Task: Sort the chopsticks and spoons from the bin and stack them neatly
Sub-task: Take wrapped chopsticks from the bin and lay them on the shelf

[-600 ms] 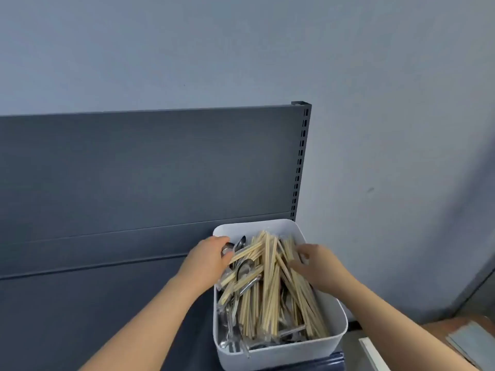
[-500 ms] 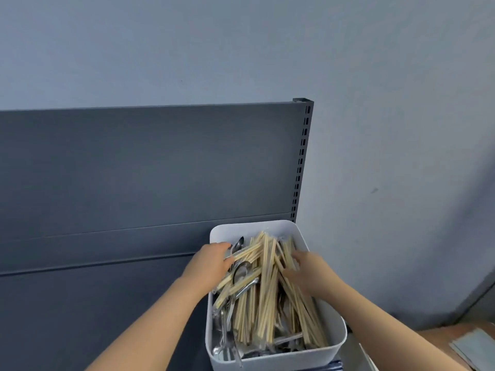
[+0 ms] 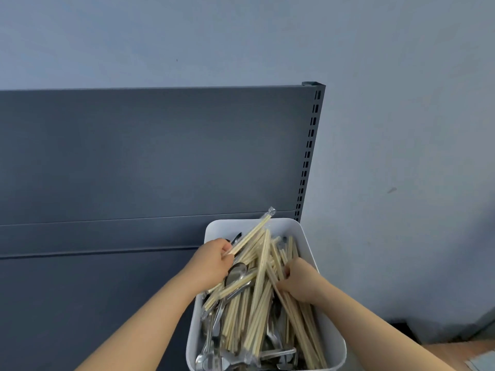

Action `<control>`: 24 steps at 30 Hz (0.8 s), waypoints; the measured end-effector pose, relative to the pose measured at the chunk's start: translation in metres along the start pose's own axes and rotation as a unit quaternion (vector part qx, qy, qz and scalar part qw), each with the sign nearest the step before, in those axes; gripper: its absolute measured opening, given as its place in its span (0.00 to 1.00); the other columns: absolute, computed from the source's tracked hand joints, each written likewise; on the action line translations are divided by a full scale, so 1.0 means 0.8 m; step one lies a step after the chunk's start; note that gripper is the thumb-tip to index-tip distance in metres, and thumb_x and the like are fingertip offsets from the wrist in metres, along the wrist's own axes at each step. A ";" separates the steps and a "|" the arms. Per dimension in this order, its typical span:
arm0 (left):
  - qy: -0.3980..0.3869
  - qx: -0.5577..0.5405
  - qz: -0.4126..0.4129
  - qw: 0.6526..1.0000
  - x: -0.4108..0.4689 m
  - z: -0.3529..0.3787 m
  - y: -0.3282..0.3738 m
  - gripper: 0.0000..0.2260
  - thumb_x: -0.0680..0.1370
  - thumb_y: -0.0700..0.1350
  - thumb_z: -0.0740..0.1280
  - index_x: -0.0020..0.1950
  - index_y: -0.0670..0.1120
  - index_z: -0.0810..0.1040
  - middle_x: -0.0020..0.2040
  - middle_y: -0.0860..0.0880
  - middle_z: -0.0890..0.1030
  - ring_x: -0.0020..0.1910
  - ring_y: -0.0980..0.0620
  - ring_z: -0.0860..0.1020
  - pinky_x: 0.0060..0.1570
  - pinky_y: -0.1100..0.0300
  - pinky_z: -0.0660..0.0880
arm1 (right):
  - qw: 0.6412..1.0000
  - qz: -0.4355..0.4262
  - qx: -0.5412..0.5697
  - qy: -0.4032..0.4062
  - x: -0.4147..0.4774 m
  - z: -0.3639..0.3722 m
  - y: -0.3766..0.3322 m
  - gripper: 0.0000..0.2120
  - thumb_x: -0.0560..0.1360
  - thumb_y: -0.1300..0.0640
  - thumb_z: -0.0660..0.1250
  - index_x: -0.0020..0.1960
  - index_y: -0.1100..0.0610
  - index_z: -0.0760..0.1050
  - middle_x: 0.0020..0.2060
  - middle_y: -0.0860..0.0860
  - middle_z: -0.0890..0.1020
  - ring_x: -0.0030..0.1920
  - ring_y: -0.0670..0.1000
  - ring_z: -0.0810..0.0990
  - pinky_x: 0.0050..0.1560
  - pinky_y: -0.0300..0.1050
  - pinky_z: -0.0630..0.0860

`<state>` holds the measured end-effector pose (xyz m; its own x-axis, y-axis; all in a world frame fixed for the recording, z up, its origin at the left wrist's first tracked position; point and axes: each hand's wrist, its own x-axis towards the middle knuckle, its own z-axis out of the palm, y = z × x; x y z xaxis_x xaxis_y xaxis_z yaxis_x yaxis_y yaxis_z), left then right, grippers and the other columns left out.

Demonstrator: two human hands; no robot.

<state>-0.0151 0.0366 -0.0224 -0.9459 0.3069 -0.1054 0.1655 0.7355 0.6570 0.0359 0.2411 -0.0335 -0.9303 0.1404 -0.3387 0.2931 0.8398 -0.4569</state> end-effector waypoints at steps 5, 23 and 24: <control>-0.014 -0.139 -0.063 0.988 -0.022 0.034 0.010 0.06 0.77 0.40 0.69 0.52 0.43 0.75 0.44 0.43 0.81 0.32 0.53 0.81 0.33 0.63 0.79 | 1.000 0.009 0.011 -0.013 -0.004 -0.003 0.003 0.12 0.72 0.57 0.68 0.34 0.57 0.67 0.30 0.50 0.69 0.31 0.50 0.67 0.29 0.40 0.64; -0.036 -0.105 -0.107 0.988 -0.011 0.064 0.018 0.05 0.74 0.44 0.71 0.45 0.42 0.82 0.45 0.40 0.84 0.43 0.42 0.83 0.47 0.45 0.80 | 0.991 0.019 0.131 -0.034 -0.021 0.015 0.006 0.19 0.68 0.56 0.75 0.56 0.60 0.75 0.48 0.55 0.80 0.42 0.50 0.76 0.44 0.43 0.75; -0.032 -0.134 -0.111 0.984 -0.013 0.061 0.018 0.04 0.76 0.42 0.69 0.47 0.42 0.81 0.45 0.39 0.84 0.43 0.42 0.84 0.46 0.44 0.81 | 0.989 0.021 0.145 -0.033 -0.022 0.013 0.005 0.19 0.69 0.57 0.75 0.57 0.61 0.75 0.49 0.55 0.81 0.41 0.50 0.76 0.44 0.42 0.75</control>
<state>0.0103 0.0731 -0.0483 -0.9291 0.2005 -0.3107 -0.1319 0.6053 0.7850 0.0558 0.2368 -0.0376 -0.9024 0.1302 -0.4109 0.3913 0.6468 -0.6546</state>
